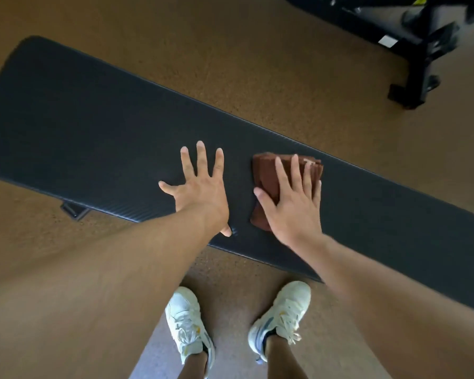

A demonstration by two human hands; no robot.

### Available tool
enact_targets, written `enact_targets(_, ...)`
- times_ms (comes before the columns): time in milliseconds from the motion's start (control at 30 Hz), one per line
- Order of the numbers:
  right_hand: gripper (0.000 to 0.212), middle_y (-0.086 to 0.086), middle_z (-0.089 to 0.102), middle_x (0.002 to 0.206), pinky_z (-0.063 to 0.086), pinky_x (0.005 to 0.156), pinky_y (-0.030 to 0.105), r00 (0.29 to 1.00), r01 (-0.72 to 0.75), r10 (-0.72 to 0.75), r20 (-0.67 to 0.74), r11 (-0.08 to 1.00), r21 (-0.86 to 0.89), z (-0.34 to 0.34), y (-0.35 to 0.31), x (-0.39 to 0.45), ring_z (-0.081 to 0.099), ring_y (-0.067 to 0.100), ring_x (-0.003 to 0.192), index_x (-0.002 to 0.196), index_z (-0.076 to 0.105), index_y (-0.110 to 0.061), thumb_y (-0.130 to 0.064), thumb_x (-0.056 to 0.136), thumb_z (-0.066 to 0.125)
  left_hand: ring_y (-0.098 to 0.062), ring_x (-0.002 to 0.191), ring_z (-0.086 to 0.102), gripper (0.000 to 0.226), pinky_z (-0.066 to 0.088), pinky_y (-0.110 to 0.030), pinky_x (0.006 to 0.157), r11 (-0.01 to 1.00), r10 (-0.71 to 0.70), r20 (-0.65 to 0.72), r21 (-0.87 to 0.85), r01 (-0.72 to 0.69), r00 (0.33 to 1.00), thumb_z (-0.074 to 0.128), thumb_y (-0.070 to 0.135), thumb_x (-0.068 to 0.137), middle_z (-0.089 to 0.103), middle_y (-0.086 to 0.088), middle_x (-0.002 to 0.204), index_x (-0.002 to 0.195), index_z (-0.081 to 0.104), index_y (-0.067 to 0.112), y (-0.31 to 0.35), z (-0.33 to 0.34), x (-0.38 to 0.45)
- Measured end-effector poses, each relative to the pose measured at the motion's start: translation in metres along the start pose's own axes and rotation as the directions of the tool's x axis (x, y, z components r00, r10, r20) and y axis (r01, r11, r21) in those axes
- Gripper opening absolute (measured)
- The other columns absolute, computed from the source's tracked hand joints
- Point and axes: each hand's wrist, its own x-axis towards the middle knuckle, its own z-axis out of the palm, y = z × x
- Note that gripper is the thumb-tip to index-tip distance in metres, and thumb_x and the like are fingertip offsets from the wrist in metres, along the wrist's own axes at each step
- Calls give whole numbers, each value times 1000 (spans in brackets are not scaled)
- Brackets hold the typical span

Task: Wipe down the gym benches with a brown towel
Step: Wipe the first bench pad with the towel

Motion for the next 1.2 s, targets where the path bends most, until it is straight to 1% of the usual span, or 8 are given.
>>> enact_targets(133, 73, -3, -9, 176, -10, 128, 57, 997, -69, 72, -35, 993, 98, -16, -48, 67, -17, 26, 161, 166, 4, -42, -68, 103, 30, -41, 151, -30, 172, 31, -75, 111, 1000, -1, -3, 29, 1, 1000, 94, 65, 48, -43, -11, 160, 153, -37, 25, 0, 0, -1)
enact_targets(333, 65, -2, 14, 176, 9, 129, 58, 946, 293, -298, -126, 954, -62, 17, -10, -31, 2, 27, 163, 164, 26, -39, -48, 102, 40, -39, 152, -31, 170, 27, -75, 113, 1000, -6, 6, -13, 6, 1000, 95, 61, 50, -42, -8, 162, 154, -34, 28, 5, -5, -6)
enact_targets(500, 69, -7, 14, 175, 19, 127, 60, 994, 91, -89, -61, 995, 29, 53, 73, -153, 5, 23, 163, 164, 24, -40, -42, 99, 46, -36, 152, -32, 170, 27, -75, 113, 999, -39, 26, -21, 40, 999, 96, 60, 50, -43, -5, 161, 154, -35, 30, 4, -9, -12)
enact_targets(700, 63, -18, -17, 172, -9, 130, 49, 1000, 7, -6, -6, 996, 90, 18, 91, -88, -28, 14, 158, 160, -7, -56, -56, 104, 22, -39, 155, -23, 173, 29, -68, 116, 990, -121, 30, 80, 119, 992, 97, 60, 49, -41, -9, 162, 152, -38, 25, 24, -20, -13)
enact_targets(867, 67, -9, -10, 176, -13, 129, 50, 995, -100, 100, 6, 983, 153, -35, 100, 20, -20, 20, 160, 166, 5, -43, -52, 106, 35, -39, 155, -23, 175, 23, -68, 119, 966, -152, 12, 211, 146, 988, 96, 61, 49, -32, -16, 164, 153, -36, 11, 40, -21, -12)
enact_targets(967, 68, -5, 0, 177, -9, 130, 51, 995, -91, 98, -30, 980, 177, -44, 106, 42, -13, 21, 162, 166, 13, -40, -50, 104, 38, -41, 151, -31, 172, 15, -70, 120, 928, -22, -38, 371, 35, 999, 83, 78, 51, -37, -14, 163, 147, -45, 15, 36, -21, -15)
enact_targets(1067, 68, 0, 8, 176, 1, 131, 54, 990, -9, 23, -142, 995, 104, -18, 111, -14, -7, 25, 163, 166, 21, -36, -47, 101, 38, -40, 148, -36, 160, 9, -68, 122, 869, 110, -18, 487, -87, 994, 65, 88, 59, -41, -13, 161, 141, -52, 17, 26, -18, -20)
enact_targets(1200, 76, -1, 16, 175, 14, 127, 58, 993, 63, -52, -102, 992, 107, 29, 127, -138, 5, 29, 163, 164, 29, -34, -44, 92, 51, -39, 145, -42, 159, 1, -67, 121, 838, 164, 14, 526, -147, 986, 79, 72, 65, -46, -12, 158, 141, -51, 20, 42, -22, -19)
